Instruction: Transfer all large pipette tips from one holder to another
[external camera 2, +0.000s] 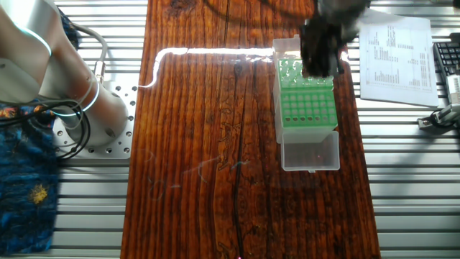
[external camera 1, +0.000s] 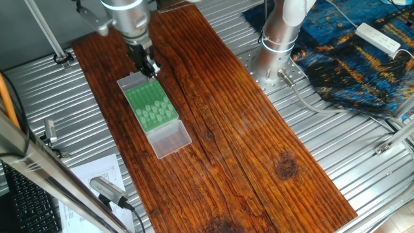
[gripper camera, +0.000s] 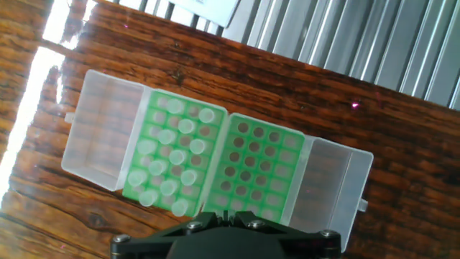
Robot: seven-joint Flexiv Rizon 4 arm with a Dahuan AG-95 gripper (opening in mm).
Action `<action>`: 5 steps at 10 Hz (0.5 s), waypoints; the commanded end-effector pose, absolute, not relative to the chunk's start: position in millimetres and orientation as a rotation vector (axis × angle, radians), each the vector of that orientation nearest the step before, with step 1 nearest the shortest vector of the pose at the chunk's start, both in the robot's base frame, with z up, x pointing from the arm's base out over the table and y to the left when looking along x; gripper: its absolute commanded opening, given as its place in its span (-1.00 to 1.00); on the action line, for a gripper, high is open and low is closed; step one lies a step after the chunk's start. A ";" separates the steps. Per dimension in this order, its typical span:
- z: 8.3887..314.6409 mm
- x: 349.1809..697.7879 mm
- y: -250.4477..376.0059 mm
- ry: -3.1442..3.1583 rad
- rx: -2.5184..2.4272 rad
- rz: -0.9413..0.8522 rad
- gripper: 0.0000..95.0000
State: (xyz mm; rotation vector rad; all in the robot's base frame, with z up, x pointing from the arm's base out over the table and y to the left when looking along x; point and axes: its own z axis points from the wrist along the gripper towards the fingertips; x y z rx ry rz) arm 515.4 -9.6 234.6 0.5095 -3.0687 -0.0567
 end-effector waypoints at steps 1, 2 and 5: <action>237.7 518.0 -10.9 -3.057 0.374 -0.075 -1.00; 238.1 518.6 -10.9 -3.064 0.333 -0.075 -1.00; 240.5 520.0 -11.6 -3.059 0.288 -0.075 -1.00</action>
